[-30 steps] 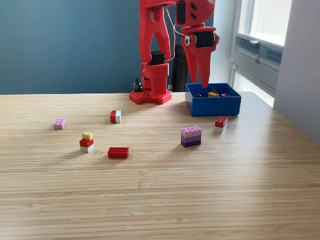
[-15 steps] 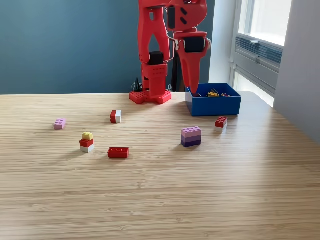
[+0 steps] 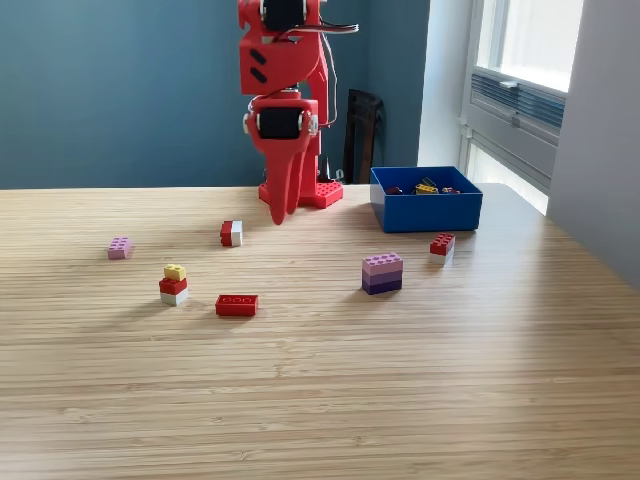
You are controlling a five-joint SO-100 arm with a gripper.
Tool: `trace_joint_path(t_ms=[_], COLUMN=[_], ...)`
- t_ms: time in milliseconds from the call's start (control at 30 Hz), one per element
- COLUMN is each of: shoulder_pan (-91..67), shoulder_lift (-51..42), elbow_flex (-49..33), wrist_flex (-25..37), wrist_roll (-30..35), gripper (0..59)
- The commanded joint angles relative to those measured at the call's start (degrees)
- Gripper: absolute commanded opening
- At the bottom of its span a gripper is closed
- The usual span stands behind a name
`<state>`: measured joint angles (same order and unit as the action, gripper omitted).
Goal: Grasp a lego block and put it in the bin.
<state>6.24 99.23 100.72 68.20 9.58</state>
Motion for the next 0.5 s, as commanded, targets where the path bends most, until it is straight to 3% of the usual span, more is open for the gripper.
trace_joint_path(t_ms=[33,200,500], shoulder_pan=[3.4,5.0,7.6], shoulder_lift=[2.2,0.4,-15.4], elbow_flex=[1.2,-2.2,-17.1], wrist_flex=[-4.0,-4.0,0.1], wrist_roll=[-2.2,-2.1,-2.6], gripper=[26.8,26.9,28.0])
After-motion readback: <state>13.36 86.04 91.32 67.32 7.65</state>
